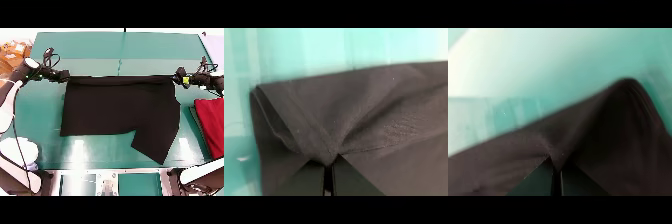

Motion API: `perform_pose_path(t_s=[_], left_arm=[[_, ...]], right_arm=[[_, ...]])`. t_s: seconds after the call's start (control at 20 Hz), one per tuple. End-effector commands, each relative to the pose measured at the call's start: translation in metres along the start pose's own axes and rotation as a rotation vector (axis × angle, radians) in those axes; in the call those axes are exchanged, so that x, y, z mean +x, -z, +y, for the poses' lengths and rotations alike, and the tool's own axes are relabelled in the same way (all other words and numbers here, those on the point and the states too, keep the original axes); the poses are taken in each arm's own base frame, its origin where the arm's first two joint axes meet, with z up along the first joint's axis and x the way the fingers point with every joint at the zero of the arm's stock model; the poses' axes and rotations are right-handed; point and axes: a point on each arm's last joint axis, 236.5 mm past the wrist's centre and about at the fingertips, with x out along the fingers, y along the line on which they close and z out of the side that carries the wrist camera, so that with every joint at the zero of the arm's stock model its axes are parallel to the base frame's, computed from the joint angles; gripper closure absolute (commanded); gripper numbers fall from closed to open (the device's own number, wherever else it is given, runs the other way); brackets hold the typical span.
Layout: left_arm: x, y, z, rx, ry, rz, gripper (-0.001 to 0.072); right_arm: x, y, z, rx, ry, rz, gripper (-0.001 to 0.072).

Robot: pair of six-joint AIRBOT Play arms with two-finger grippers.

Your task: Fold the shirts.

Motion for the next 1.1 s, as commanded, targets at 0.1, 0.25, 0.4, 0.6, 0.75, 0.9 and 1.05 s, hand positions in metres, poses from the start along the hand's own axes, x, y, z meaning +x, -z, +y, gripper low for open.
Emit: perform_pose_path(t_s=[0.1, 0.25, 0.4, 0.6, 0.75, 0.9, 1.05], left_arm=[[-0.004, 0.056, 0.003, 0.052, 0.001, 0.237, 0.0685], [-0.009, 0.073, 0.008, 0.065, -0.019, 0.313, 0.0685], [-0.012, 0.08, 0.01, 0.068, -0.024, 0.342, 0.0685], [-0.011, 0.079, 0.01, 0.051, -0.025, 0.341, 0.0685], [-0.011, 0.079, 0.003, 0.034, -0.002, 0.339, 0.0684], [-0.013, 0.083, -0.001, 0.013, 0.013, 0.357, 0.0683], [-0.019, 0.092, -0.005, -0.018, 0.021, 0.405, 0.0189]], right_arm=[[-0.029, 0.032, -0.015, -0.071, 0.05, 0.171, 0.0697], [-0.048, 0.038, -0.029, -0.112, 0.151, 0.204, 0.0697], [-0.051, 0.048, -0.048, -0.112, 0.221, 0.243, 0.0697], [-0.044, 0.074, -0.062, -0.073, 0.23, 0.297, 0.0697], [-0.041, 0.081, -0.069, -0.058, 0.238, 0.304, 0.0696], [-0.041, 0.08, -0.068, -0.06, 0.237, 0.302, 0.0694], [-0.05, 0.075, -0.065, -0.041, 0.23, 0.312, 0.0443]])
